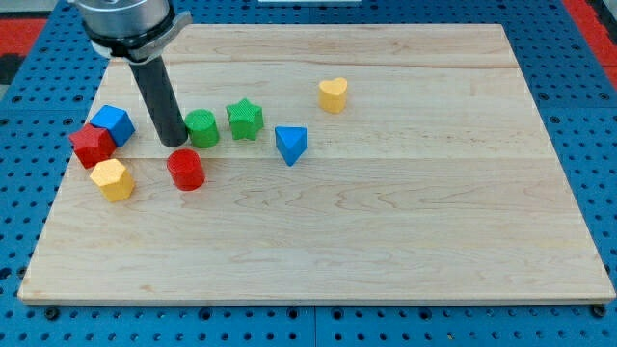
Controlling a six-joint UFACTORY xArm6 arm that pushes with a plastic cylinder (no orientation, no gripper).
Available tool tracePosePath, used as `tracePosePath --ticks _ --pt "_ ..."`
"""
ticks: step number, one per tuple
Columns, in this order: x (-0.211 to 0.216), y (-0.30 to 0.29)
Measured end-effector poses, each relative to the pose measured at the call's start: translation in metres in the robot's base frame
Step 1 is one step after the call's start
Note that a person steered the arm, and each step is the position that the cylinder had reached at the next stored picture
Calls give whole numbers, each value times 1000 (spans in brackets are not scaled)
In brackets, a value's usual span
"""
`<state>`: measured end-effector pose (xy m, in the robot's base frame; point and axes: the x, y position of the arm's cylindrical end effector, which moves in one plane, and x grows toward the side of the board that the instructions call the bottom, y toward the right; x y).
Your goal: Keep the red circle underneath the blue triangle
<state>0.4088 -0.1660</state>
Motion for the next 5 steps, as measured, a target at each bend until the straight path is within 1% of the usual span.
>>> tracePosePath --ticks 1,2,3,4,5 --pt "-30 17" --pt "-78 11" --pt "-82 -59" --pt "-68 -116" --pt "-40 -123"
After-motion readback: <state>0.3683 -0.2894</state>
